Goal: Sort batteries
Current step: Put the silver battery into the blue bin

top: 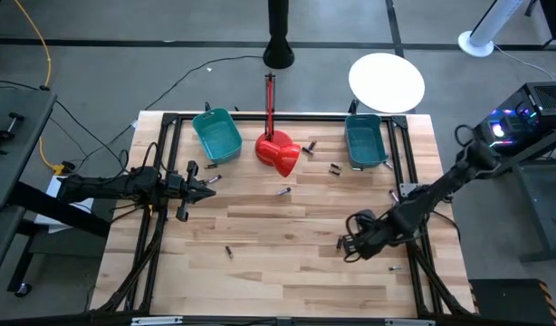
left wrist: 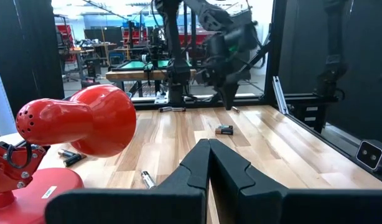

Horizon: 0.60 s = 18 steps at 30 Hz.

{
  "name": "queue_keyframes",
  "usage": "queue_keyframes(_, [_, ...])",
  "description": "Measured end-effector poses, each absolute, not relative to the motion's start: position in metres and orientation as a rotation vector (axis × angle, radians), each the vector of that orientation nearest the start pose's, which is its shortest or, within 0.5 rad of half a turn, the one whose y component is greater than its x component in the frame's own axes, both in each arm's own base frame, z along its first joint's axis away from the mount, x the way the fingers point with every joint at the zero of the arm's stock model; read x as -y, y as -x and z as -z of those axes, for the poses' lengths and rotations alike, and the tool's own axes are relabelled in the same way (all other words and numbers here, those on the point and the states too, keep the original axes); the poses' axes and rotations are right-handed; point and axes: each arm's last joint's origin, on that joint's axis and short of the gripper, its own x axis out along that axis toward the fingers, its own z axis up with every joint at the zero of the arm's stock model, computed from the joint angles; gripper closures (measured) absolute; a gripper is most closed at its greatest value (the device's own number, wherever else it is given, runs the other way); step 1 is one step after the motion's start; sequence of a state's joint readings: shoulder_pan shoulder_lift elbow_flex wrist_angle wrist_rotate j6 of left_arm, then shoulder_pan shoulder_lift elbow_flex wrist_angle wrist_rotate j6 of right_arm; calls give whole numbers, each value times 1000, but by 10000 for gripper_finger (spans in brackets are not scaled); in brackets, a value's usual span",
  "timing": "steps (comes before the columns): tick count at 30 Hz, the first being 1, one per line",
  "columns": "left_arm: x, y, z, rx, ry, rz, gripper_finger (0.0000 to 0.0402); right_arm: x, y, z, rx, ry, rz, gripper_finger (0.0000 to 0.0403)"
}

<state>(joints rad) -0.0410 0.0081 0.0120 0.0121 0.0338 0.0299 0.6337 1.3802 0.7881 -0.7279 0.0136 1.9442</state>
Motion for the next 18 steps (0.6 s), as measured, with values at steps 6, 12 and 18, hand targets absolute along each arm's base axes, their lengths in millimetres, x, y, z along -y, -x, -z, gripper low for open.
queue_keyframes(6, [5,-97,-168,17,-30,75,402,-148,-202,-173,-1291,-1234,947,402])
queue_keyframes(12, [5,-97,-168,17,-29,75,402,-142,-208,-168,-1247,-1233,960,401])
queue_keyframes(18, [5,-97,-168,18,-29,75,401,-129,-220,-169,-1238,-1189,855,347])
